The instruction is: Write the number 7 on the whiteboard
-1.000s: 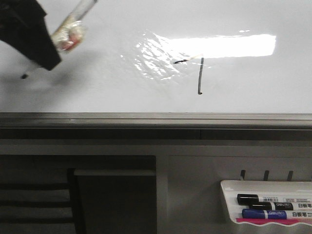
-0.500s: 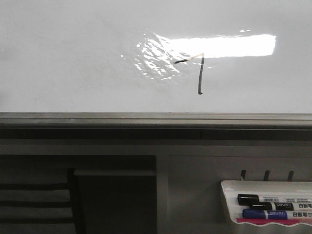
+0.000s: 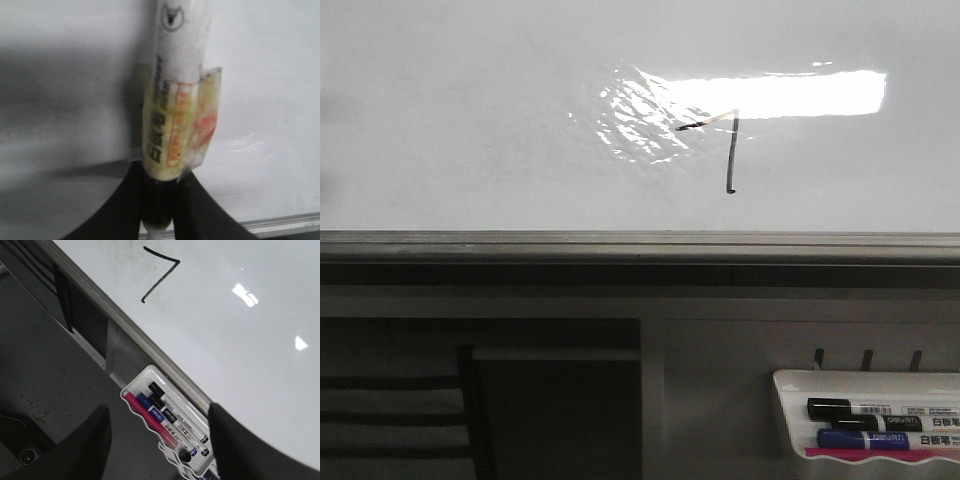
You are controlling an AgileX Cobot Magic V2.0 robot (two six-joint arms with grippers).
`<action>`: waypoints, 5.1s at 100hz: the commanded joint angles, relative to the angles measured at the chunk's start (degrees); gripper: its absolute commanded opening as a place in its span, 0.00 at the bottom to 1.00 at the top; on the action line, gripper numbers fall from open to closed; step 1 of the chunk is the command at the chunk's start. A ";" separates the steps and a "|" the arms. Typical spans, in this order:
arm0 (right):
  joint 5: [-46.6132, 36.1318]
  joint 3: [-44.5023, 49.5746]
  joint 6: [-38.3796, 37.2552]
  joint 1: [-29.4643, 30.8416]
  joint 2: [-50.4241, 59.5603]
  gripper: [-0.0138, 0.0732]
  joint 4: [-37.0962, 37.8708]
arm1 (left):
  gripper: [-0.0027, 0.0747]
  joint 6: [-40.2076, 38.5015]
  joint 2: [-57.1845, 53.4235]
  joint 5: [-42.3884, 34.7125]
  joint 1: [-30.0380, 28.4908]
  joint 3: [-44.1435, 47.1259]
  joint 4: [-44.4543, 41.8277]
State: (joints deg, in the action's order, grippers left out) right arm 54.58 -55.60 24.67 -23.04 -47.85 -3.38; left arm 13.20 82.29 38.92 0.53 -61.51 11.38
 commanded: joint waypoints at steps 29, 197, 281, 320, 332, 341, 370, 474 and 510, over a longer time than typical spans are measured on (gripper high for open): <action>-3.98 -1.32 -0.21 0.50 0.31 0.60 0.23 | 0.31 -0.47 -1.18 -3.65 -0.18 -1.58 1.03; -38.69 28.56 -27.02 0.50 20.93 0.08 10.12 | 0.01 -0.20 -53.74 -17.53 -0.18 37.94 3.84; -38.69 28.56 -27.02 0.50 20.93 0.08 10.12 | 0.01 -0.68 -82.73 -38.23 0.65 61.71 -8.61; -38.69 28.56 -27.02 0.50 20.93 0.08 10.12 | 0.01 -25.49 -84.22 -41.50 0.65 63.52 -14.53; -38.69 28.56 -27.02 0.50 20.93 0.08 10.12 | 0.01 -22.40 -84.22 -41.50 0.65 63.52 -14.30; -38.69 28.56 -27.02 0.50 20.93 0.08 10.12 | 0.01 -20.37 -84.22 -41.50 0.65 63.52 -14.19; -38.69 28.56 -27.02 0.50 20.93 0.08 10.12 | 0.01 -14.41 -84.22 -41.70 0.65 63.52 -11.38; -41.91 33.22 -26.89 4.51 26.08 0.08 10.33 | 0.01 -14.41 -84.22 -41.70 0.54 63.52 -11.38; -63.02 53.82 -27.00 20.57 43.46 0.08 3.81 | 0.01 -14.41 -84.22 -41.70 0.54 63.52 -11.38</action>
State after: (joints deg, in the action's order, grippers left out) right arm 0.00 -3.15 -2.47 -5.02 -6.33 0.93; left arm -1.13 -0.20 2.04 0.88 -0.11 -0.53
